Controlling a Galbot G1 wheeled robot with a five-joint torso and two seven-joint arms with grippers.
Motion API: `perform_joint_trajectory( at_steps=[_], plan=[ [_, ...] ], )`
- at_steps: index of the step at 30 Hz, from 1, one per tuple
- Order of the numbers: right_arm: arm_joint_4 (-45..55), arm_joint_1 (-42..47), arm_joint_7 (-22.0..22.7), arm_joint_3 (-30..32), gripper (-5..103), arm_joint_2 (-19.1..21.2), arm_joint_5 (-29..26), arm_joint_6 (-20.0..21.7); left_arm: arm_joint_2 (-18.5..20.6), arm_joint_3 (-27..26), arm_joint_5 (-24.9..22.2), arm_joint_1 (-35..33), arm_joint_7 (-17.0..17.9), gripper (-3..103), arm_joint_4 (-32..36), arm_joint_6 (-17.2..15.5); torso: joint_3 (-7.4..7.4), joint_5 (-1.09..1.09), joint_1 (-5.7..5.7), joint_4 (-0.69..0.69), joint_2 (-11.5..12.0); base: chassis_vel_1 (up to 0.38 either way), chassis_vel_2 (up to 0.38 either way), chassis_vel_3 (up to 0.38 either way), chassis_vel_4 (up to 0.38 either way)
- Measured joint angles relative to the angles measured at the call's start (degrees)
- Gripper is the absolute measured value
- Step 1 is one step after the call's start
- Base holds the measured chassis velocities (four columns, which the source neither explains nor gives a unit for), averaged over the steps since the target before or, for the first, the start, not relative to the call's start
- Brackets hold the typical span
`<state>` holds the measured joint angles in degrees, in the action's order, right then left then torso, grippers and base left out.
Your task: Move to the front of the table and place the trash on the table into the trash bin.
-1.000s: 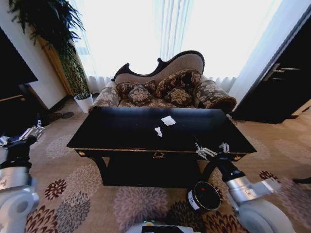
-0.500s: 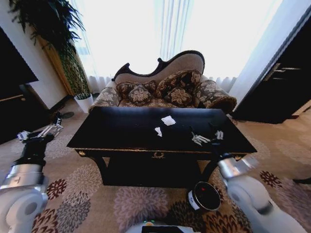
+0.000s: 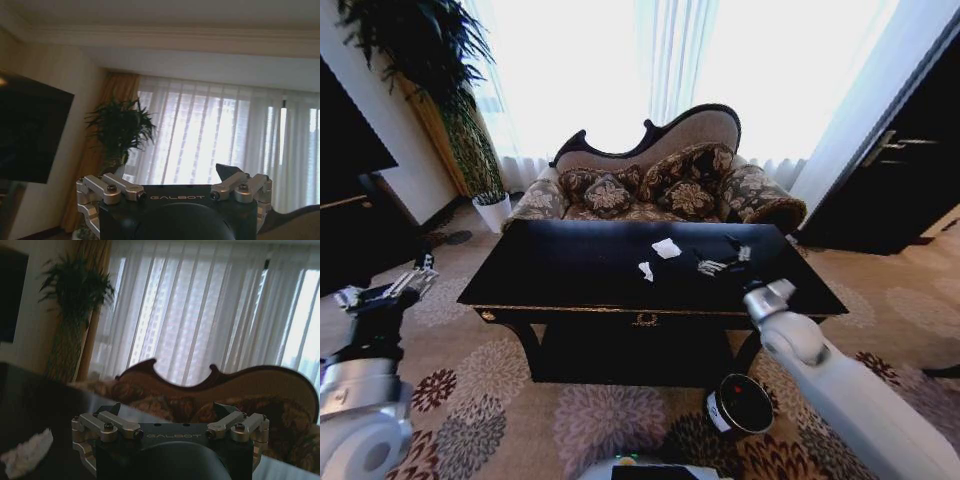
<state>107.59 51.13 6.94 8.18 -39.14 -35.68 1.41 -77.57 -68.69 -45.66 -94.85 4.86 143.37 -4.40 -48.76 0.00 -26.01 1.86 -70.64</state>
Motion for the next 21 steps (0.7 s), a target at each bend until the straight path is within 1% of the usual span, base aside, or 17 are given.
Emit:
perform_joint_trajectory(
  at_steps=[2, 4, 5, 6, 9, 11, 12, 15, 16, 18, 19, 21],
  plan=[
    [-2.2, -5.7, -0.2, -5.1, 100, 0.5, -1.8, 0.5, -0.5, -1.0, 0.0, -0.5, 0.0, 100, 0.0, 0.1, 0.0, 0.01, 0.0, 0.03, 0.0, 0.0, 0.0, 0.0, 0.0],
    [-3.5, -10.5, -0.2, -8.8, 100, 0.2, -2.7, 1.2, -0.7, -2.0, -0.2, -0.9, 0.0, 100, 0.0, 0.2, 0.01, -0.04, 0.01, -0.01, 0.0, 0.0, 0.0, 0.0, 0.0],
    [-3.8, -12.9, -0.2, -10.7, 100, -0.6, -3.2, 2.0, -0.8, -2.6, -0.3, -1.2, 0.1, 100, 0.0, 0.2, 0.01, -0.02, 0.0, -0.02, 0.0, 0.0, 0.0, 0.0, 0.0],
    [-3.8, -12.9, -0.2, -10.7, 100, -0.6, -3.2, 2.0, -0.8, -2.6, -0.3, -1.2, 0.1, 100, 0.0, 0.2, 0.01, -0.02, 0.0, -0.02, 0.0, 0.0, 0.0, 0.0, 0.0],
    [-3.6, -16.0, -0.2, -13.2, 100, -1.6, -4.9, 3.8, -1.3, -3.2, -0.5, -1.7, 0.1, 100, 0.0, 0.2, 0.01, -0.02, 0.0, -0.02, 0.0, 0.0, 0.0, 0.0, 0.0],
    [-3.7, -18.4, -0.3, -16.0, 100, -0.9, -6.2, 4.7, -1.7, -3.3, -0.5, -1.7, 0.1, 100, 0.0, 0.3, 0.01, -0.01, 0.0, -0.01, 0.0, 0.0, 0.0, 0.0, 0.0],
    [-3.7, -18.4, -0.3, -16.0, 100, -0.9, -6.2, 4.7, -1.7, -3.3, -0.5, -1.7, 0.1, 100, 0.0, 0.3, 0.01, -0.01, 0.0, -0.01, 0.0, 0.0, 0.0, 0.0, 0.0],
    [-3.8, -21.1, -0.9, -20.0, 100, 2.5, -11.4, 7.2, -2.1, -3.0, -0.4, -1.6, 0.1, 100, -0.1, 0.3, 0.01, -0.01, 0.01, 0.01, 0.0, 0.0, 0.0, 0.0, 0.0],
    [-3.8, -21.1, -0.9, -20.0, 100, 2.5, -11.4, 7.2, -2.1, -3.0, -0.4, -1.6, 0.1, 100, -0.1, 0.3, 0.01, -0.01, 0.01, 0.01, 0.0, 0.0, 0.0, 0.0, 0.0],
    [-3.7, -22.9, -1.2, -22.1, 100, 4.3, -14.3, 8.9, -2.2, -2.8, -0.3, -1.5, 0.2, 100, -0.1, 0.4, 0.01, -0.01, 0.01, 0.03, 0.0, 0.0, 0.0, 0.0, 0.0],
    [-4.2, -25.3, -1.5, -24.5, 100, 5.4, -16.1, 10.2, -2.3, -2.8, -0.3, -1.5, 0.2, 100, -0.1, 0.5, 0.01, -0.01, 0.01, 0.04, 0.0, 0.0, 0.0, 0.0, 0.0],
    [-5.8, -30.6, -1.7, -28.4, 100, 6.0, -17.6, 11.6, -2.4, -2.8, -0.2, -1.4, 0.3, 100, -0.1, 0.9, 0.01, -0.01, 0.01, 0.02, 0.0, 0.0, 0.0, 0.0, 0.0]
  ],
)
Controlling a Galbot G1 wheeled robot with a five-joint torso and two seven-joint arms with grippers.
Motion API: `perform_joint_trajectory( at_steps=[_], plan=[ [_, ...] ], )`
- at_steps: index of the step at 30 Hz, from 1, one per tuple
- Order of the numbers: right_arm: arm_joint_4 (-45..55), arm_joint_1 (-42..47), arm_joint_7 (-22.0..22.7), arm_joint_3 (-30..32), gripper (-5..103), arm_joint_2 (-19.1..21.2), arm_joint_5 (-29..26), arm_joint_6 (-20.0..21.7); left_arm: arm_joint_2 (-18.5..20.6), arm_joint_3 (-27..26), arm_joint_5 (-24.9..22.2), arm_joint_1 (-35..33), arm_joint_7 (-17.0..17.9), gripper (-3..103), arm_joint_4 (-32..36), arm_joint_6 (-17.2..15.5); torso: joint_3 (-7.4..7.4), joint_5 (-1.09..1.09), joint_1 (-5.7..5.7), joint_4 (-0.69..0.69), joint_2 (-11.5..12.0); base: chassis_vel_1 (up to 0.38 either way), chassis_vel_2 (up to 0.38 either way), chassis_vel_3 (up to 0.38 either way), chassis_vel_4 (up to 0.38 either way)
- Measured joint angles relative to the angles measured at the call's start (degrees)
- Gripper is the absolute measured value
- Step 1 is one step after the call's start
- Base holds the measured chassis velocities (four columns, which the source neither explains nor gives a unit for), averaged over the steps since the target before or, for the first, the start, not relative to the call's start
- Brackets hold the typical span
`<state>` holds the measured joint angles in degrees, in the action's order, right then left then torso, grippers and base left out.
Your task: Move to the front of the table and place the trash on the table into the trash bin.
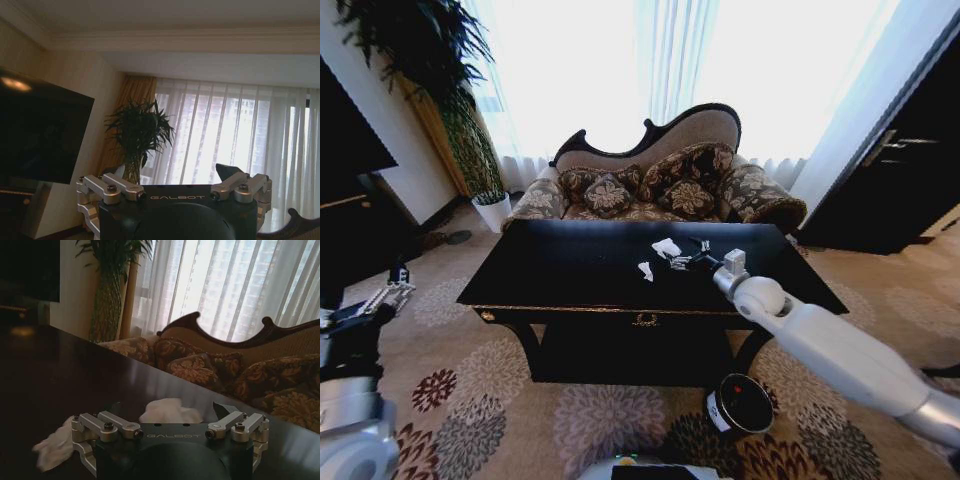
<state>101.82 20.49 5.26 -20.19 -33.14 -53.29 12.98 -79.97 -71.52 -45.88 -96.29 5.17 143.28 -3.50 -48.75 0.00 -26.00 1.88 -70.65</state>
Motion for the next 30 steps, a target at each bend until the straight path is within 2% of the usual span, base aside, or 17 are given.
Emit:
perform_joint_trajectory(
  at_steps=[3, 5, 10, 22, 30],
  plan=[
    [-1.5, -4.7, -0.3, -2.9, 100, -0.2, -1.0, 1.6, -0.1, 0.0, 0.3, 0.0, 0.1, 100, 0.0, 0.4, 0.0, -0.01, 0.0, -0.02, 0.0, 0.0, 0.0, 0.0, 0.0],
    [-2.7, -7.8, -0.9, -4.5, 100, -1.0, -2.1, 4.7, -0.1, -0.1, 1.0, 0.1, 0.1, 100, 0.0, 1.0, 0.0, -0.02, 0.0, -0.02, 0.0, 0.0, 0.0, 0.0, 0.0],
    [-5.1, -10.4, -1.5, -6.4, 100, -3.4, -2.8, 8.7, 0.2, -0.5, 1.1, 0.3, 0.1, 100, -0.1, 1.8, 0.0, 0.0, 0.0, -0.01, 0.0, 0.0, 0.0, 0.0, 0.0],
    [-13.7, -15.0, -1.8, -13.0, 100, -11.7, 0.5, 9.0, 0.4, 0.5, 0.4, 1.3, 0.5, 100, -0.8, 1.7, 0.0, -0.01, 0.0, -0.02, 0.0, 0.0, 0.0, 0.0, 0.0],
    [-16.9, -16.1, -1.5, -15.1, 100, -13.7, 1.9, 9.7, 0.3, 0.9, 1.3, 2.0, 0.5, 100, -3.4, 2.6, 0.0, -0.02, 0.0, -0.01, 0.0, 0.0, 0.0, 0.0, 0.0]
  ],
)
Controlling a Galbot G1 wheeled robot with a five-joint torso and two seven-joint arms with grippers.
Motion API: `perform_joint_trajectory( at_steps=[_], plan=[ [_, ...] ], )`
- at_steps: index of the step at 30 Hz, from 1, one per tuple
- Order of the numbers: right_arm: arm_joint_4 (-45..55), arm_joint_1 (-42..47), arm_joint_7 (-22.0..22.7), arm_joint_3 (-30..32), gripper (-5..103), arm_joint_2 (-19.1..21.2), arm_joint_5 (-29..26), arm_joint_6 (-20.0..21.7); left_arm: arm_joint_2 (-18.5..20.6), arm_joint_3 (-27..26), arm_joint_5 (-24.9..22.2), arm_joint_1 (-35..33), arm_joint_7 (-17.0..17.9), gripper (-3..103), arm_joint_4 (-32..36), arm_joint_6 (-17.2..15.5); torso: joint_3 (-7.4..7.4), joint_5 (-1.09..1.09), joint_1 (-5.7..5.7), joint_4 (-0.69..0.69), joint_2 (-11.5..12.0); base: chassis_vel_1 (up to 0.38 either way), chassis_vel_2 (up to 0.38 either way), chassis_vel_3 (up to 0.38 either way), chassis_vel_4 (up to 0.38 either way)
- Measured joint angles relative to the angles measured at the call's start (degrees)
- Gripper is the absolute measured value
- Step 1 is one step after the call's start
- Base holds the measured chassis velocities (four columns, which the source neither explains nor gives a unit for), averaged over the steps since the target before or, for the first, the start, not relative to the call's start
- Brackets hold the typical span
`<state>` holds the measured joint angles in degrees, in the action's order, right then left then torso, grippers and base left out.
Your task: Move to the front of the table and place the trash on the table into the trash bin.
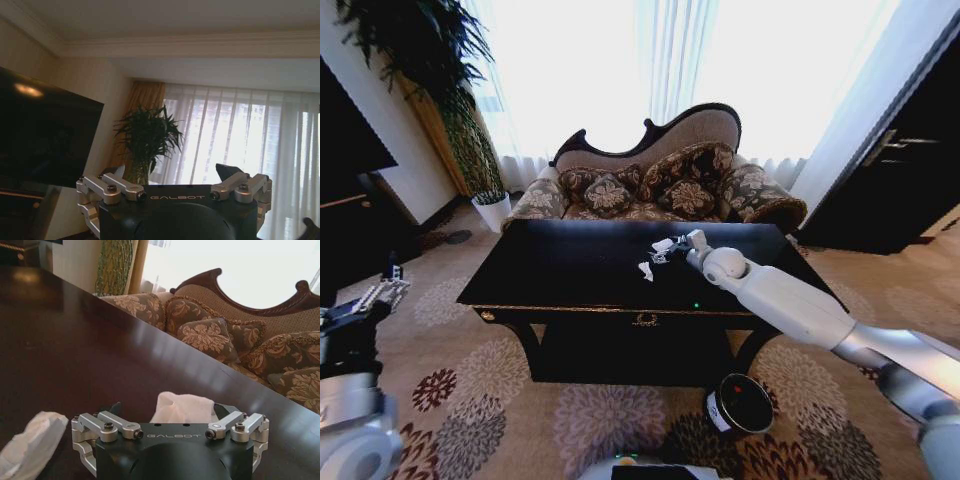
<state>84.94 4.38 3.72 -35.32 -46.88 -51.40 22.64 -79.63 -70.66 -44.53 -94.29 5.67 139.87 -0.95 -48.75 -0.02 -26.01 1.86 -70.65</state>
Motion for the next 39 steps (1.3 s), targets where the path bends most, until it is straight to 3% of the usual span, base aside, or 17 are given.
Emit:
perform_joint_trajectory(
  at_steps=[5, 7, 9, 11, 14, 15, 19, 20, 22, 24, 28, 30, 34, 39],
  plan=[
    [-1.8, -0.6, -0.1, -0.7, 103, -0.9, 0.8, -0.2, -0.2, 0.7, 0.1, 0.4, 0.2, 100, -0.6, 0.1, 0.01, 0.0, 0.0, 0.0, 0.0, 0.0, 0.0, 0.0, 0.0],
    [-2.0, -0.7, -0.6, -0.6, 94, -1.0, 0.9, -0.5, -0.2, 1.0, 0.3, 0.5, 0.2, 100, -0.7, 0.1, 0.0, 0.01, 0.0, 0.0, 0.0, 0.0, 0.0, 0.0, 0.0],
    [-2.1, -0.7, -0.9, -0.6, 94, -1.0, 1.1, -0.7, -0.2, 1.0, 0.3, 0.5, 0.2, 100, -0.8, 0.1, 0.0, 0.01, 0.0, 0.0, 0.0, 0.0, 0.0, 0.0, 0.0],
    [-2.3, -0.7, -1.1, -0.6, 88, -1.0, 1.4, -0.9, -0.2, 1.1, 0.4, 0.6, 0.2, 100, -1.0, 0.1, 0.0, 0.01, 0.0, 0.0, 0.0, 0.0, 0.0, 0.0, 0.0],
    [-2.7, -0.8, -1.7, -0.6, 72, -0.9, 1.9, -1.3, 0.2, 1.2, 0.4, 0.7, 0.3, 100, -1.2, 0.1, 0.0, 0.01, 0.0, 0.0, 0.0, 0.0, 0.0, 0.0, 0.0],
    [-2.7, -0.8, -1.7, -0.6, 72, -0.9, 1.9, -1.3, 0.2, 1.2, 0.4, 0.7, 0.3, 100, -1.2, 0.1, 0.0, 0.01, 0.0, 0.0, 0.0, 0.0, 0.0, 0.0, 0.0],
    [-2.7, -0.8, -2.5, -0.4, 50, -0.4, 2.4, -2.0, 0.4, 1.2, 0.4, 0.7, 0.3, 100, -1.2, 0.1, 0.0, 0.01, 0.0, 0.0, 0.0, 0.0, 0.0, 0.0, 0.0],
    [-2.7, -0.8, -2.5, -0.4, 50, -0.4, 2.4, -2.0, 0.4, 1.2, 0.4, 0.7, 0.3, 100, -1.2, 0.1, 0.0, 0.01, 0.0, 0.0, 0.0, 0.0, 0.0, 0.0, 0.0],
    [-2.7, -0.6, -2.9, -0.1, 39, 0.0, 2.7, -2.4, 0.4, 1.2, 0.4, 0.5, 0.4, 100, -0.9, 0.1, 0.0, 0.01, 0.0, 0.0, 0.0, 0.0, 0.0, 0.0, 0.0],
    [-2.6, -0.4, -3.1, 0.1, 39, 0.2, 2.8, -2.5, 0.4, 1.2, 0.4, 0.5, 0.4, 100, -0.8, 0.1, 0.0, 0.01, 0.0, 0.0, 0.0, 0.0, 0.0, 0.0, 0.0],
    [-2.5, 0.7, -4.1, 1.4, 18, 1.1, 3.0, -3.3, 0.7, 0.9, 0.3, 0.2, 0.5, 100, -0.6, 0.1, 0.0, 0.01, 0.0, 0.0, 0.0, 0.0, 0.0, 0.0, 0.0],
    [-2.3, 1.0, -4.3, 1.8, 18, 1.4, 3.0, -3.5, 0.7, 0.9, 0.2, 0.2, 0.5, 100, -0.5, 0.1, 0.0, 0.01, 0.0, 0.0, 0.0, 0.0, 0.0, 0.0, 0.0],
    [-0.8, 2.9, -6.1, 4.6, 1, 3.7, 2.8, -4.9, 0.7, 0.9, 0.2, -0.1, 0.5, 100, -0.1, 0.1, 0.0, 0.01, 0.0, 0.0, 0.0, 0.0, 0.0, 0.0, 0.0],
    [2.0, 7.1, -7.8, 9.9, 0, 6.1, 1.2, -7.3, 0.6, 1.0, 0.2, -0.2, 0.5, 100, 0.4, 0.1, 0.0, 0.02, 0.0, 0.01, 0.0, 0.0, 0.0, 0.0, 0.0]
  ],
)
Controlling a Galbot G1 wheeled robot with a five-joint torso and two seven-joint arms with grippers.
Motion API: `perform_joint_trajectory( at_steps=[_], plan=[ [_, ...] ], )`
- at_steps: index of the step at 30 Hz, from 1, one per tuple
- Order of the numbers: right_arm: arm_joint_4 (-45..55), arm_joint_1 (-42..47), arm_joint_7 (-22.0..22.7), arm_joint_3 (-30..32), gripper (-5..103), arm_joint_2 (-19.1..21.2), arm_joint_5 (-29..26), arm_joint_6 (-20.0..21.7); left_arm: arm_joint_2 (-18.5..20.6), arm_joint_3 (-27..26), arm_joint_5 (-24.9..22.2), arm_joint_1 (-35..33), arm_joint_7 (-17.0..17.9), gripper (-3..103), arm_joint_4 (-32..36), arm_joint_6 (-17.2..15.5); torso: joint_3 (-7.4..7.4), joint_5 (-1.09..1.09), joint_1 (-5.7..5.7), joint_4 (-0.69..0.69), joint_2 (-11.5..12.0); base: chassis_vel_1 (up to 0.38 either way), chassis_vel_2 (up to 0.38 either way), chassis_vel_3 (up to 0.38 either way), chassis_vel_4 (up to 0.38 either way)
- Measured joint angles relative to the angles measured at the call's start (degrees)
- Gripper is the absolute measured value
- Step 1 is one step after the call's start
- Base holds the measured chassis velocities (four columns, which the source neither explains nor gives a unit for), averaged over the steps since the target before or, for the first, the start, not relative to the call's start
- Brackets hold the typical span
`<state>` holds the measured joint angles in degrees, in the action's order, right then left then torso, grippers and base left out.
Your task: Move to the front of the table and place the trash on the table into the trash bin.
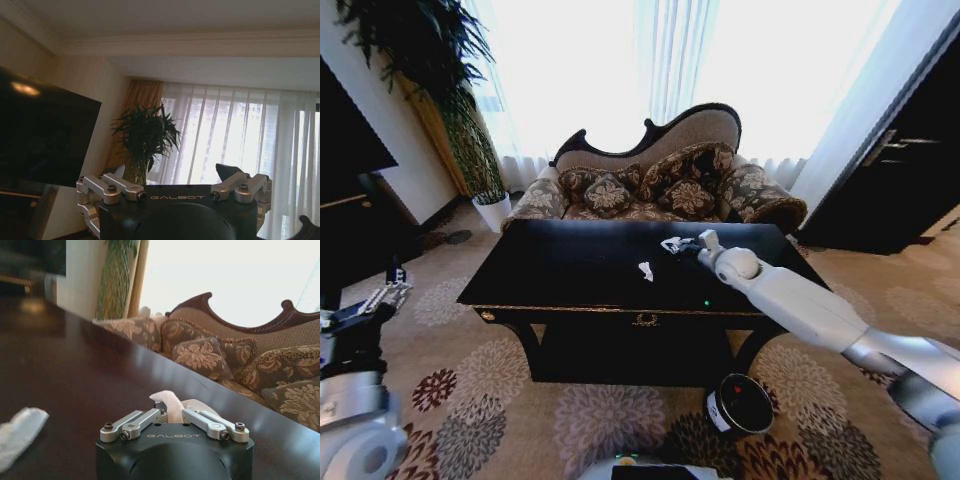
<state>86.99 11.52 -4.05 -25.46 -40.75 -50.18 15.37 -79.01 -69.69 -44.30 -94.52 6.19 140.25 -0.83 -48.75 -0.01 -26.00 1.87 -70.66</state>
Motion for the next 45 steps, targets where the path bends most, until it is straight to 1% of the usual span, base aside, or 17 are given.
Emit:
perform_joint_trajectory(
  at_steps=[1, 5, 6, 9, 10, 12, 15, 18, 20, 22, 26, 27, 31, 33, 35, 39, 45],
  plan=[
    [0.0, 0.0, 0.0, 0.0, 0, 0.0, 0.0, 0.0, 0.0, 0.0, 0.0, 0.0, 0.0, 100, 0.0, 0.0, 0.0, 0.0, 0.0, 0.0, 0.0, 0.0, 0.0, 0.0, 0.0],
    [5.8, 9.9, -1.2, 10.3, 0, 1.9, -2.5, -1.2, -0.3, 0.2, 0.0, -0.3, 0.1, 100, 0.7, 0.0, 0.0, 0.02, 0.0, -0.02, 0.0, 0.0, 0.0, 0.0, 0.0],
    [5.8, 9.9, -1.2, 10.3, 0, 1.9, -2.5, -1.2, -0.3, 0.2, 0.0, -0.3, 0.1, 100, 0.7, 0.0, 0.0, 0.02, 0.0, -0.02, 0.0, 0.0, 0.0, 0.0, 0.0],
    [10.8, 18.4, -2.5, 19.8, 0, 4.1, -3.8, -1.7, -0.4, 0.3, 0.0, -0.6, 0.1, 100, 1.4, -0.1, 0.0, 0.01, 0.0, 0.0, 0.0, 0.0, 0.0, 0.0, 0.0],
    [10.8, 18.4, -2.5, 19.8, 0, 4.1, -3.8, -1.7, -0.4, 0.3, 0.0, -0.6, 0.1, 100, 1.4, -0.1, 0.0, 0.01, 0.0, 0.0, 0.0, 0.0, 0.0, 0.0, 0.0],
    [14.4, 24.9, -3.7, 27.5, 0, 6.0, -5.0, -2.1, -0.5, 0.6, 0.0, -0.7, 0.2, 100, 2.0, -0.2, 0.01, 0.0, 0.01, 0.0, 0.0, 0.0, 0.0, 0.0, 0.0],
    [17.7, 33.7, -4.4, 35.3, 0, 7.8, -5.5, -2.8, -0.7, 1.3, 0.0, -0.5, 0.3, 100, 2.4, -0.3, 0.01, -0.01, 0.01, 0.01, 0.0, 0.0, 0.0, 0.0, 0.0],
    [19.8, 38.3, -4.2, 38.8, 0, 8.0, -5.5, -3.4, -0.7, 2.0, 0.1, -0.2, 0.3, 100, 2.6, -0.7, 0.01, 0.02, 0.01, 0.02, 0.0, 0.0, 0.0, 0.0, 0.0],
    [21.8, 43.2, -3.6, 43.9, 0, 6.8, -5.5, -4.0, -0.8, 3.4, 0.8, 0.1, 0.5, 100, 2.9, -1.2, 0.01, 0.0, 0.01, -0.01, 0.0, 0.0, 0.0, 0.0, 0.0],
    [22.5, 44.7, -3.5, 45.6, 0, 6.3, -5.6, -4.1, -0.9, 3.8, 1.0, 0.2, 0.6, 100, 3.0, -1.3, 0.01, 0.01, 0.01, -0.01, 0.0, 0.0, 0.0, 0.0, 0.0],
    [25.8, 54.1, -3.3, 54.3, 0, 3.5, -5.5, -5.2, -2.2, 6.4, 2.6, 0.3, 0.8, 100, 3.0, -1.5, 0.01, -0.01, 0.0, -0.03, 0.0, 0.0, 0.0, 0.0, 0.0],
    [25.8, 54.1, -3.3, 54.3, 0, 3.5, -5.5, -5.2, -2.2, 6.4, 2.6, 0.3, 0.8, 100, 3.0, -1.5, 0.01, -0.01, 0.0, -0.03, 0.0, 0.0, 0.0, 0.0, 0.0],
    [31.1, 66.6, -3.8, 65.3, 0, -1.8, -5.5, -6.7, -2.7, 6.9, 2.7, 0.9, 0.9, 100, 3.0, -1.3, 0.01, 0.01, 0.01, 0.01, 0.0, 0.0, 0.0, 0.0, 0.0],
    [31.9, 68.2, -4.0, 67.1, 0, -2.9, -5.5, -7.0, -2.7, 6.9, 2.6, 1.0, 1.0, 100, 3.0, -1.3, 0.01, 0.0, 0.01, 0.01, 0.0, 0.0, 0.0, 0.0, 0.0],
    [33.9, 72.6, -5.0, 72.3, 0, -6.6, -5.7, -7.9, -2.7, 6.8, 2.1, 1.3, 1.1, 100, 3.0, -1.3, 0.01, -0.01, 0.01, 0.0, 0.0, 0.0, 0.0, 0.0, 0.0],
    [34.7, 75.8, -6.2, 76.5, 0, -9.6, -5.8, -9.1, -2.6, 6.6, 1.8, 1.7, 1.1, 100, 2.8, -1.3, 0.0, -0.01, 0.01, -0.01, 0.0, 0.0, 0.0, 0.0, 0.0],
    [35.0, 79.6, -7.6, 80.7, 0, -12.2, -4.6, -11.6, -2.2, 6.3, 1.3, 2.2, 1.2, 100, 2.3, -1.2, 0.0, -0.01, 0.01, -0.01, 0.0, 0.0, 0.0, 0.0, 0.0]
  ],
)
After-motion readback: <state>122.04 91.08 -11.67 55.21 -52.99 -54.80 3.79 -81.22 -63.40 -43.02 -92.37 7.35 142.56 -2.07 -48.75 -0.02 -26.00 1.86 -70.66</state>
